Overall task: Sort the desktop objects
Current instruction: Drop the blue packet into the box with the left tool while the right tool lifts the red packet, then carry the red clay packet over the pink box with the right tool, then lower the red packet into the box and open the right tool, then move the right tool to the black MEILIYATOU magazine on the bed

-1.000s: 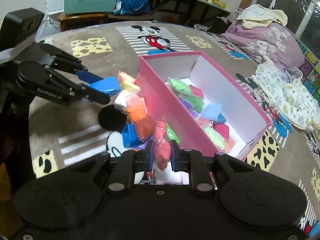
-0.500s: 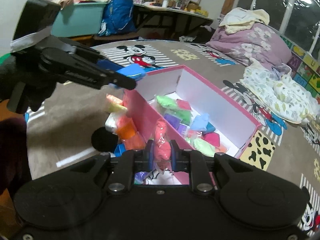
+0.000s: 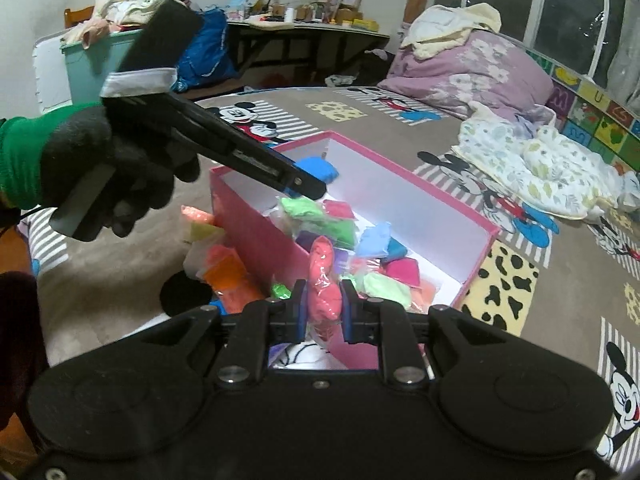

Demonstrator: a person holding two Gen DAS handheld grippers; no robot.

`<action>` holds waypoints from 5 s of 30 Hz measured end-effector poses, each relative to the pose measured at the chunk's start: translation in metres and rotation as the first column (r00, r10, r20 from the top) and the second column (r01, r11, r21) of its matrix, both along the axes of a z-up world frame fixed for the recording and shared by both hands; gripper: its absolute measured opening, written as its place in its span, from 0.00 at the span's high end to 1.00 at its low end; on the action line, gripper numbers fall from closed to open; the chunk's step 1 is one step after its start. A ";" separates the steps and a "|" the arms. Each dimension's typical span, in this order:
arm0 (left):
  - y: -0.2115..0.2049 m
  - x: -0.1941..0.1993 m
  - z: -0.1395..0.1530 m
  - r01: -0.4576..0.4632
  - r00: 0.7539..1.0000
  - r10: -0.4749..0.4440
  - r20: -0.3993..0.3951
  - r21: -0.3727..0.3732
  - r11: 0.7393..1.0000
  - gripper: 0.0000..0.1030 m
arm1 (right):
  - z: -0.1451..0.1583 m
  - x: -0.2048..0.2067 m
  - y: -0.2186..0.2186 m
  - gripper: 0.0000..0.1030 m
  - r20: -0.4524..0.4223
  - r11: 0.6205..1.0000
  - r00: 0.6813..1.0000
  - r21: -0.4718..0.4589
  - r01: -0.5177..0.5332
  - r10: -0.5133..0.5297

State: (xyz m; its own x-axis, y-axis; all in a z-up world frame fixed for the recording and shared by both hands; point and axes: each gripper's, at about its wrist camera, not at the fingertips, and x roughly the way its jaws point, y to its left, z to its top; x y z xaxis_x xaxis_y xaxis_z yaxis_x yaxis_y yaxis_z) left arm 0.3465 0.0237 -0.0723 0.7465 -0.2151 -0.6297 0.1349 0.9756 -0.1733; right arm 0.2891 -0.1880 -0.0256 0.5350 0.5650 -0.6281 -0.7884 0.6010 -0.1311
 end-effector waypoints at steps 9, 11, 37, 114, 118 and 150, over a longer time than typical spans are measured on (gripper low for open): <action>-0.022 0.038 -0.036 0.035 0.989 -0.023 -0.146 0.083 0.996 0.65 | 0.002 0.011 -0.007 0.85 -0.044 0.995 0.997 0.075 0.069 -0.066; -0.023 0.043 -0.042 0.021 0.984 -0.007 -0.178 0.077 0.997 0.65 | 0.003 0.014 -0.010 0.85 -0.062 0.991 0.994 0.101 0.090 -0.085; -0.021 0.011 -0.009 -0.008 1.000 0.010 -0.014 0.106 0.994 0.43 | 0.010 0.028 -0.015 0.85 -0.146 0.957 0.971 0.191 0.218 -0.192; 0.019 -0.190 -0.108 -0.056 0.995 0.044 0.087 0.138 0.989 0.42 | -0.027 0.152 0.036 0.85 -0.478 0.724 0.732 0.249 0.643 -0.486; 0.020 -0.189 -0.109 -0.052 0.995 0.040 0.088 0.139 0.989 0.42 | -0.032 0.161 0.037 0.59 -0.474 0.707 0.703 0.211 0.675 -0.531; 0.010 -0.190 -0.097 -0.097 0.991 0.083 0.103 0.136 0.986 0.42 | 0.014 0.033 -0.047 0.18 -0.148 0.828 0.822 0.032 0.560 -0.551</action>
